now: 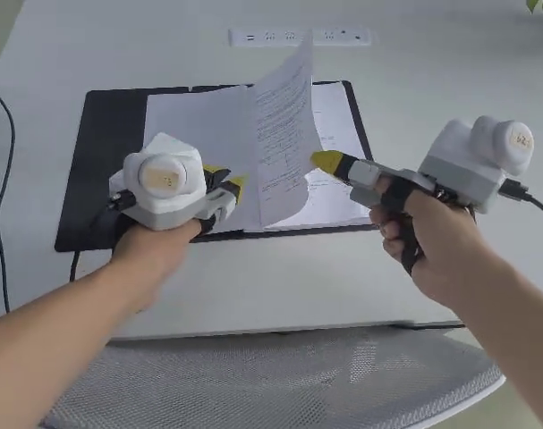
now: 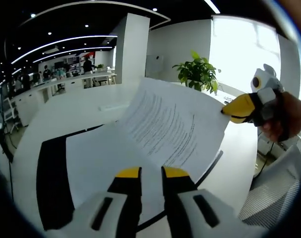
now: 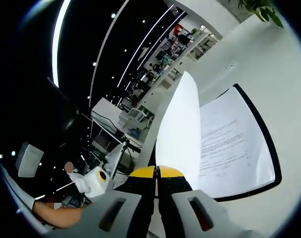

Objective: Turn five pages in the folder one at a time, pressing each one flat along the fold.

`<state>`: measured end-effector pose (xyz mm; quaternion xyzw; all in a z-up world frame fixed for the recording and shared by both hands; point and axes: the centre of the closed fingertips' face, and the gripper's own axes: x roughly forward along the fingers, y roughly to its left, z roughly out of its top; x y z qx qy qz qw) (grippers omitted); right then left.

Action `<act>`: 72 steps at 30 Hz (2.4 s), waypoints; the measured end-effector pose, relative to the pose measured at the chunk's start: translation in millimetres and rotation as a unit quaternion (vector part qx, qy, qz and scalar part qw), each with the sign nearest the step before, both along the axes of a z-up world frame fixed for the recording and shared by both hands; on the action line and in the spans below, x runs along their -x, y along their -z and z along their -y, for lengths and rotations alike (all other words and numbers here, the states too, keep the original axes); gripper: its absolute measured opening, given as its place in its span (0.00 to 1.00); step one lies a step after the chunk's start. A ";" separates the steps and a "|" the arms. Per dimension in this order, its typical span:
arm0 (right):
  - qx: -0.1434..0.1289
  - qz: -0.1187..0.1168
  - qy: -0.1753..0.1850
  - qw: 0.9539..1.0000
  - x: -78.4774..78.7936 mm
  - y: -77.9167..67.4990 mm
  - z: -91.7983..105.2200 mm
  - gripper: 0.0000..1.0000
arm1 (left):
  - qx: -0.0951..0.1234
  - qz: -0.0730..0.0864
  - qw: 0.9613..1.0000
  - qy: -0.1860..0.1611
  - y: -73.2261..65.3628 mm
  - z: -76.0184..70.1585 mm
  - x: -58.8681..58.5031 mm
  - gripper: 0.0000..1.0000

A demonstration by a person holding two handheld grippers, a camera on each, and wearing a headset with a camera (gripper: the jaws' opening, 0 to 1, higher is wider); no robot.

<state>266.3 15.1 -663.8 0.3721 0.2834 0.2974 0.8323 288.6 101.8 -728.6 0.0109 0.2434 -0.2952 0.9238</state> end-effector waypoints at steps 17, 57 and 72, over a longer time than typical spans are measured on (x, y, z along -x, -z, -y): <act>-0.001 0.007 -0.071 0.997 3.0 -3.0 -84.9 0.00 | -0.013 -0.008 1.000 -0.027 -17.9 -85.7 36.3 0.15; 0.103 -0.101 -0.180 0.973 -1.5 140.9 -206.2 0.00 | -0.008 -0.034 0.995 -0.092 -12.5 -181.7 90.8 0.13; 0.079 -0.117 -0.194 0.971 14.2 148.5 -215.5 0.10 | -0.016 -0.042 0.996 -0.081 2.4 -177.2 80.8 0.13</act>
